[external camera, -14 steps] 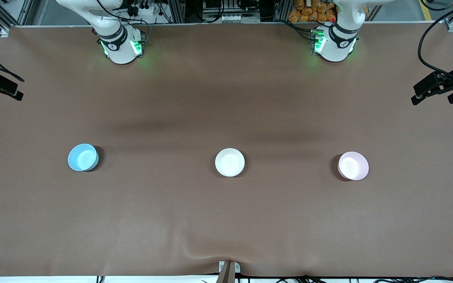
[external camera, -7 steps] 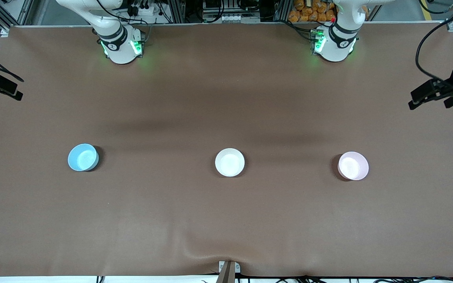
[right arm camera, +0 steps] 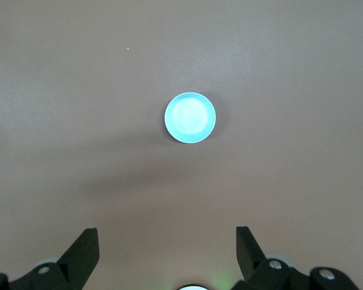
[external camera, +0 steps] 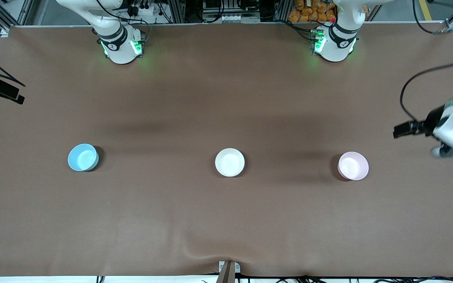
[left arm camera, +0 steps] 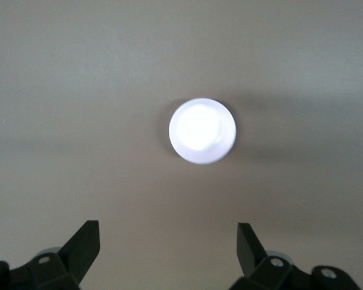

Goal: Stack pink and blue bowls on white bowl
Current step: 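Reach the left gripper to the pink bowl while the right gripper reaches the blue bowl, then grasp the pink bowl with the left gripper while the right gripper grasps the blue bowl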

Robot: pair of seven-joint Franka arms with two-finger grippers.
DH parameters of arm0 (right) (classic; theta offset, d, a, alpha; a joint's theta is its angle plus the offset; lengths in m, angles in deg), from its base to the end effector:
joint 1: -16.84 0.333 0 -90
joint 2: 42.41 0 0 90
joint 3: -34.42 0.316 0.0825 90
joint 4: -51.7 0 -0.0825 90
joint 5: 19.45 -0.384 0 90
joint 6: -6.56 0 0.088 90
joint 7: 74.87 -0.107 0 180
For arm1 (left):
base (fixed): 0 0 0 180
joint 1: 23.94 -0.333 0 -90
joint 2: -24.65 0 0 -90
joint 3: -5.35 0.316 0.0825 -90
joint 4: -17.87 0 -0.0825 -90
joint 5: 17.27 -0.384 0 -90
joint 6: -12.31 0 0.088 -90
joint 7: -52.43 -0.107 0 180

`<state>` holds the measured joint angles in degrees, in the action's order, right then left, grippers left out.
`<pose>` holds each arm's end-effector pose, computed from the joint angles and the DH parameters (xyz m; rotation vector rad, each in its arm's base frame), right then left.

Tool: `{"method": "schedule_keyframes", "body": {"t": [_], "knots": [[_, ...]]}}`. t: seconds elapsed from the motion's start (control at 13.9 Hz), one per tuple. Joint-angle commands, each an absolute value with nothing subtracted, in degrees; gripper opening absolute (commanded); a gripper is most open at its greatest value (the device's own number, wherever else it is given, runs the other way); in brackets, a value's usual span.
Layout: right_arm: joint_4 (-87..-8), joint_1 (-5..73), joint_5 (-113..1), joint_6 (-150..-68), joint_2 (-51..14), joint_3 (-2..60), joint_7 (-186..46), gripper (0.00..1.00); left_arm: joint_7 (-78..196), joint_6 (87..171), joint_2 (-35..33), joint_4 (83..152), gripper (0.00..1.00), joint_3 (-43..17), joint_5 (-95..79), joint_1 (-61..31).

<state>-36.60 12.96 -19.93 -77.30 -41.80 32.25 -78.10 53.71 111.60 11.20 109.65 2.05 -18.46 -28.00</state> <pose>0.5435 -0.0565 0.6236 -3.1183 0.2523 0.1376 0.6222 0.0132 0.4846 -3.1297 -0.0502 0.1617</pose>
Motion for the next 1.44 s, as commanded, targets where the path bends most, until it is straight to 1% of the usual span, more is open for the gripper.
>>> {"method": "schedule_keyframes", "body": {"t": [0.0,0.14,0.29,0.43,0.57,0.65,0.79,0.93,1.29,1.36], "knots": [[-39.6,11.6,-20.2,-80.3,-42.1,32.6,-77.5,1.00,50.4,115.9,6.4,109.4,1.00,1.9,-19.6,-29.3],[-43.4,11.3,-20.2,-84.4,-42.2,32.6,-77.5,1.00,50.2,120.0,4.1,110.8,1.00,1.9,-19.6,-29.3],[-48.7,11.2,-20.2,-90.1,-42.3,32.6,-77.4,1.00,49.6,125.0,1.4,112.9,1.00,1.7,-19.3,-29.3],[-56.0,9.3,-20.1,-99.0,-42.1,32.5,-76.8,1.00,49.6,128.7,-0.4,114.5,1.00,1.7,-19.1,-29.3],[-63.0,7.0,-20.1,-109.4,-41.2,32.5,-72.0,1.00,49.5,130.3,-1.9,115.4,1.00,1.6,-18.9,-29.3],[-64.4,6.0,-20.1,-112.0,-39.6,32.5,-70.9,1.00,49.5,131.9,-2.8,115.9,1.00,1.5,-18.9,-29.3],[-64.1,5.0,-20.1,-113.2,-35.3,32.6,-70.7,1.00,49.5,136.1,-4.0,117.9,0.99,1.4,-18.9,-29.1],[-64.3,4.9,-20.1,-116.5,-31.8,32.5,-70.7,1.00,49.4,139.7,-4.8,120.0,0.86,1.4,-18.8,-29.2],[-64.7,4.9,-20.1,-127.5,-22.3,32.6,-70.8,1.00,47.2,141.2,-6.0,121.8,0.70,1.4,-18.7,-29.9],[-64.7,4.9,-20.1,-127.9,-21.4,32.5,-70.8,1.00,47.2,142.5,-6.3,122.5,0.64,1.4,-18.7,-29.8]]}}
